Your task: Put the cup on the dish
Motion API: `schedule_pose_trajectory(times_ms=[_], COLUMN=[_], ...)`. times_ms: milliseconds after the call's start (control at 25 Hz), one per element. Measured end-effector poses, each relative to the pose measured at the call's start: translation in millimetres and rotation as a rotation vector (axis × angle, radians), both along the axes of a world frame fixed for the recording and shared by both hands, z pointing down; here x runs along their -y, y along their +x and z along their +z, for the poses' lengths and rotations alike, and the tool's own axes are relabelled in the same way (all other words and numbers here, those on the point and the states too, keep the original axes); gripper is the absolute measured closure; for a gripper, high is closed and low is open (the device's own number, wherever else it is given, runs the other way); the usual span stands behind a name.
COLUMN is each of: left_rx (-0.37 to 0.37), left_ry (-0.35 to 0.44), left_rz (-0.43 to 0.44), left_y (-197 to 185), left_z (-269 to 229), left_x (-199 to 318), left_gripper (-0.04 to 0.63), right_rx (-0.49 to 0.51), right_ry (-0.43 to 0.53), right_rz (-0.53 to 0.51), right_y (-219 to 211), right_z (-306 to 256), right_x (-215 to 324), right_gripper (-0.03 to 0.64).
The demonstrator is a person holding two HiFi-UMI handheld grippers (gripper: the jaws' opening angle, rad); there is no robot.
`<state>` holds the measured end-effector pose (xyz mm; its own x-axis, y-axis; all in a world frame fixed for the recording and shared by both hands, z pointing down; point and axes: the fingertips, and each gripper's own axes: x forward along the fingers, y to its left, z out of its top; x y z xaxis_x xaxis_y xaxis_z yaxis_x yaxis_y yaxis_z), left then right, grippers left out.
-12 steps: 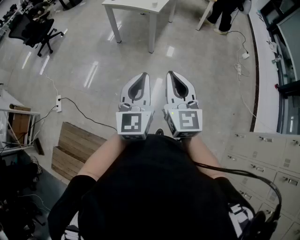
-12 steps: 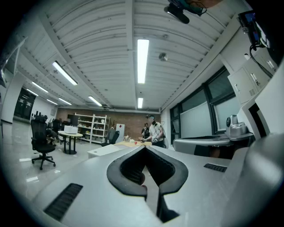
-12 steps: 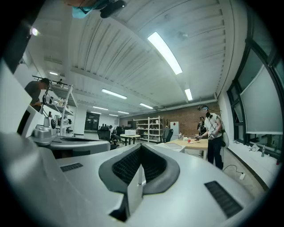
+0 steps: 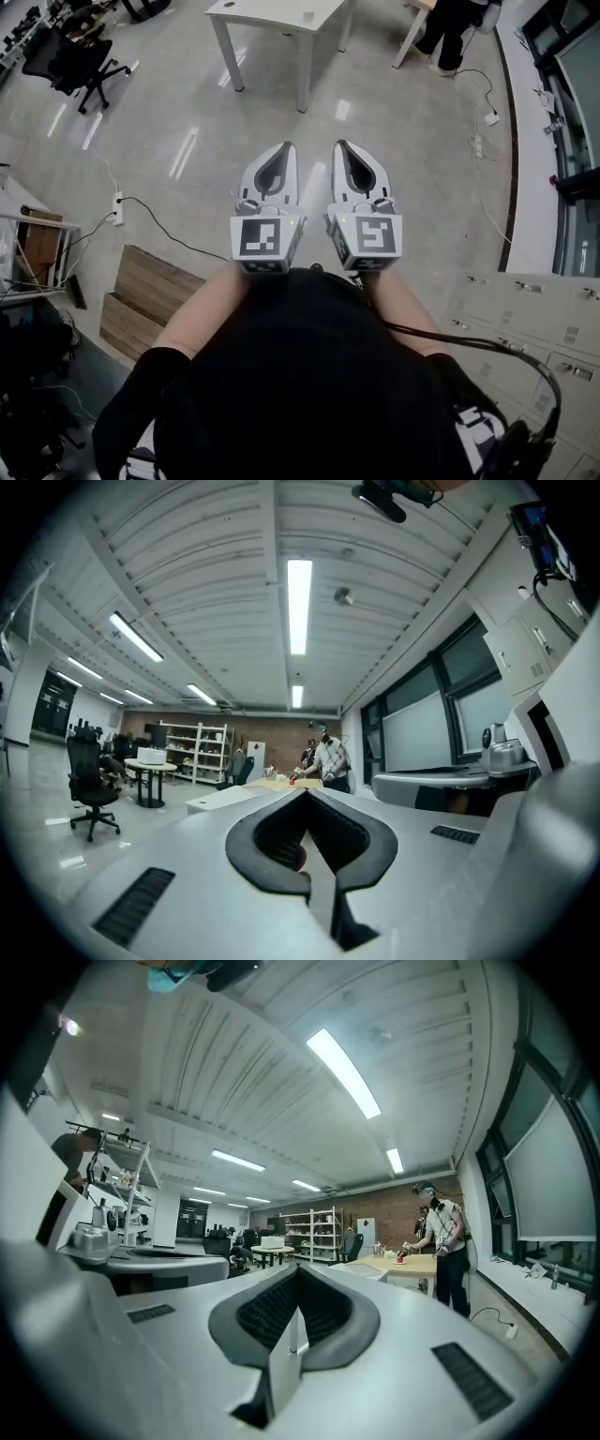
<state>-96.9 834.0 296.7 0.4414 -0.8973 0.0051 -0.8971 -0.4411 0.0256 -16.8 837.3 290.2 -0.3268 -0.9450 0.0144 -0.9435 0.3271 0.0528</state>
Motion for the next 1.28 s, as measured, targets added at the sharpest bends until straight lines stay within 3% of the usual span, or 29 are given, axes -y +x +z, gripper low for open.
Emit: schedule_pose_trajectory(times_ms=[200, 600, 800, 1080, 1280], left_rx=[0.011, 0.002, 0.022, 0.025, 0.02], left_ry=[0.001, 0.039, 0.047, 0.009, -0.011], left_rz=[-0.016, -0.067, -0.076, -0.072, -0.067], left_y=[8, 41, 47, 42, 37], left_z=[3, -14, -15, 0, 8], left_x=[2, -2, -8, -4, 17], left_gripper=[0.597, 0.597, 0.597, 0.597, 0.597], right_rx=[0.028, -0.042, 0.033, 0.104, 0.096], right_ry=[-0.007, 0.079, 0.097, -0.005, -0.007], right_rz=[0.03, -0.059, -0.052, -0.025, -0.012], right_y=[17, 47, 50, 40, 39], right_z=[-2, -19, -22, -12, -7], right_x=[3, 4, 2, 1, 21], right_gripper=[0.604, 0.603, 0.603, 0.603, 0.603])
